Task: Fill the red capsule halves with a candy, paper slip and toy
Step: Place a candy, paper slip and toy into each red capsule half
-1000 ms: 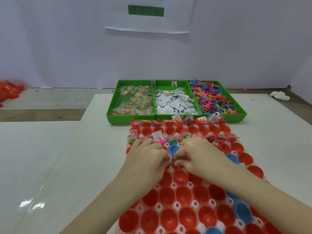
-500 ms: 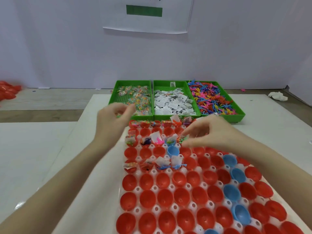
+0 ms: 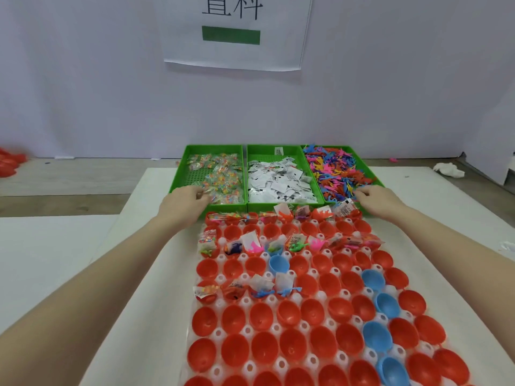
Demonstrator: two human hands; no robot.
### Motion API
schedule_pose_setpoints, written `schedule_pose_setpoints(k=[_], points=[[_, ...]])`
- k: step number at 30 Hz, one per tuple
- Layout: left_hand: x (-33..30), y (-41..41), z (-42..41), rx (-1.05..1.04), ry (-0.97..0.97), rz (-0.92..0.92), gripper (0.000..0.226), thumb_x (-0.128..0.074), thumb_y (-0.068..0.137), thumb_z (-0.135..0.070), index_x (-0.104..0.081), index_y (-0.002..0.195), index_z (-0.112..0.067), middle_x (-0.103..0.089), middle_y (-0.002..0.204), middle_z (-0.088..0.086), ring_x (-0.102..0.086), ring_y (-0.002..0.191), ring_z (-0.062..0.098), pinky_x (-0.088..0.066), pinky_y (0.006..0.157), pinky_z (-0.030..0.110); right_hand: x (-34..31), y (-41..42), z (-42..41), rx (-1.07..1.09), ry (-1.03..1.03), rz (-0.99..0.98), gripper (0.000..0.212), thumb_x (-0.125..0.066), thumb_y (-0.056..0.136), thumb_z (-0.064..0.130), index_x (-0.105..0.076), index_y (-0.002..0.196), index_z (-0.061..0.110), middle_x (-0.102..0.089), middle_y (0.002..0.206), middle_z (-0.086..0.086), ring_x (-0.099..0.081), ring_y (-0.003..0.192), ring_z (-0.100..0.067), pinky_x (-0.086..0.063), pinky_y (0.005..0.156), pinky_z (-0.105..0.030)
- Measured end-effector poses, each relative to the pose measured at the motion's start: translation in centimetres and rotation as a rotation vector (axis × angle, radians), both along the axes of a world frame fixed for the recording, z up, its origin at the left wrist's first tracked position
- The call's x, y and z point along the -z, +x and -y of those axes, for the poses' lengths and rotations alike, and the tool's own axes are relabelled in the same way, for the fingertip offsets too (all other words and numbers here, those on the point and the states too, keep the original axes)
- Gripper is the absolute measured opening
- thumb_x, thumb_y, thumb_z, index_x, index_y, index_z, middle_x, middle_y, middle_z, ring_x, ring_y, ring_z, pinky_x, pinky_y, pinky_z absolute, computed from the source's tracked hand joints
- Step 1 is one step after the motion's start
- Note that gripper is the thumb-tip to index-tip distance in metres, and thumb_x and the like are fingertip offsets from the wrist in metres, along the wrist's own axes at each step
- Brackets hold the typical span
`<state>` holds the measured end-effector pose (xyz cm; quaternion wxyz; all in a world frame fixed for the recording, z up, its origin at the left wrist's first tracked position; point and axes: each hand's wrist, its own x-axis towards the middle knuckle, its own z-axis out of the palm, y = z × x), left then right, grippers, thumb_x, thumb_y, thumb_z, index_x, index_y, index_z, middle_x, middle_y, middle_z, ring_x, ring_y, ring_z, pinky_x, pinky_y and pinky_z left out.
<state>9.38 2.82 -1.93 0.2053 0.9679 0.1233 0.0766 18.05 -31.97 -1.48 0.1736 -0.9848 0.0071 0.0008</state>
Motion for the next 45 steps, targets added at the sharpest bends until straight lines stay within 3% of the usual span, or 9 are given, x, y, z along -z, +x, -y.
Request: schedule_pose_setpoints(k=[7, 12, 20, 24, 28, 31, 35, 42, 45], points=[[-0.5, -0.1, -0.3, -0.126, -0.191, 0.306, 0.038, -0.072, 0.079, -0.02, -0.064, 0.109, 0.002, -0.065, 0.107, 0.017, -0.057, 0.096, 0.028, -0.04, 0.077, 0.031, -0.3, -0.5, -0.2, 0.133, 0.155, 0.293, 0.015, -0.063, 0.086, 0.015, -0.072, 0.092, 0.005, -0.068, 0.104, -0.015, -0.059, 0.096, -0.029, -0.039, 0.073, -0.03], [-0.8, -0.5, -0.5, -0.133, 0.047, 0.406, 0.027, -0.069, 0.08, -0.029, -0.071, 0.099, -0.011, -0.067, 0.096, 0.012, -0.051, 0.102, 0.029, -0.03, 0.08, 0.035, -1.3, -0.8, -0.9, 0.174, 0.276, 0.537, 0.02, -0.051, 0.089, 0.012, -0.065, 0.095, -0.001, -0.065, 0.1, -0.015, -0.056, 0.094, -0.029, -0.032, 0.073, -0.026], [-2.3, -2.3, 1.4, -0.159, -0.583, 0.607, 0.033, -0.074, 0.077, -0.016, -0.059, 0.107, -0.012, -0.059, 0.078, 0.003, -0.063, 0.075, 0.024, -0.053, 0.072, 0.033, -4.2, -0.4, -4.9, 0.283, 1.276, 0.124, 0.011, -0.049, 0.084, 0.0, -0.052, 0.074, 0.003, -0.06, 0.068, -0.01, -0.059, 0.047, -0.013, -0.055, 0.048, -0.024], [-2.9, -4.3, 3.0, -0.138, -0.835, 0.628, 0.036, -0.075, 0.076, -0.014, -0.049, 0.1, -0.015, -0.062, 0.085, 0.005, -0.064, 0.064, 0.013, -0.051, 0.059, 0.015, -4.5, -0.2, -6.9, 0.104, 0.82, -0.077, 0.028, -0.036, 0.091, 0.002, -0.059, 0.107, 0.004, -0.043, 0.071, 0.001, -0.042, 0.056, -0.014, -0.041, 0.04, -0.024], [-3.1, -6.4, 4.9, -0.025, -0.856, 0.587, 0.02, -0.073, 0.076, -0.014, -0.053, 0.073, -0.018, -0.064, 0.072, 0.002, -0.064, 0.058, 0.004, -0.051, 0.058, 0.013, -4.4, -0.9, -8.2, -0.386, 0.176, -0.131, 0.02, -0.056, 0.089, 0.024, -0.068, 0.101, 0.014, -0.058, 0.12, 0.001, -0.053, 0.108, -0.019, -0.04, 0.081, -0.027], [-3.4, -7.2, 5.8, 0.038, -0.866, 0.573, 0.014, -0.073, 0.076, -0.012, -0.06, 0.072, -0.016, -0.064, 0.07, 0.0, -0.062, 0.057, 0.002, -0.05, 0.059, 0.011, -4.2, -1.4, -8.8, -0.522, -0.108, -0.168, 0.012, -0.061, 0.086, 0.03, -0.069, 0.089, 0.022, -0.065, 0.111, 0.004, -0.059, 0.077, -0.009, -0.049, 0.072, -0.029], [-3.6, -7.7, 6.0, 0.075, -0.84, 0.552, 0.014, -0.073, 0.076, -0.011, -0.061, 0.074, -0.018, -0.064, 0.073, -0.003, -0.063, 0.065, 0.009, -0.052, 0.064, 0.015, -4.2, -1.6, -9.1, -0.511, -0.06, -0.155, 0.015, -0.065, 0.084, 0.023, -0.073, 0.088, 0.011, -0.064, 0.079, 0.01, -0.049, 0.037, 0.004, -0.037, 0.042, -0.013], [-4.0, -8.0, 6.6, 0.165, -0.94, 0.425, 0.015, -0.06, 0.086, -0.002, -0.061, 0.084, -0.017, -0.066, 0.082, 0.001, -0.065, 0.065, 0.0, -0.05, 0.064, 0.01, -5.5, -2.7, -8.8, -0.358, 0.352, 0.187, 0.018, -0.064, 0.086, 0.022, -0.072, 0.09, 0.006, -0.047, 0.046, 0.011, -0.036, 0.044, -0.004, -0.032, 0.052, -0.018], [-4.5, -8.2, 7.5, 0.24, -0.985, 0.372, 0.019, -0.057, 0.087, 0.001, -0.061, 0.089, -0.018, -0.066, 0.086, 0.003, -0.066, 0.067, -0.001, -0.049, 0.063, 0.009, -7.2, -4.7, -9.3, -0.359, 0.577, 0.173, 0.014, -0.065, 0.085, 0.021, -0.071, 0.088, 0.008, -0.053, 0.057, 0.0, -0.045, 0.057, -0.012, -0.041, 0.065, -0.024]])
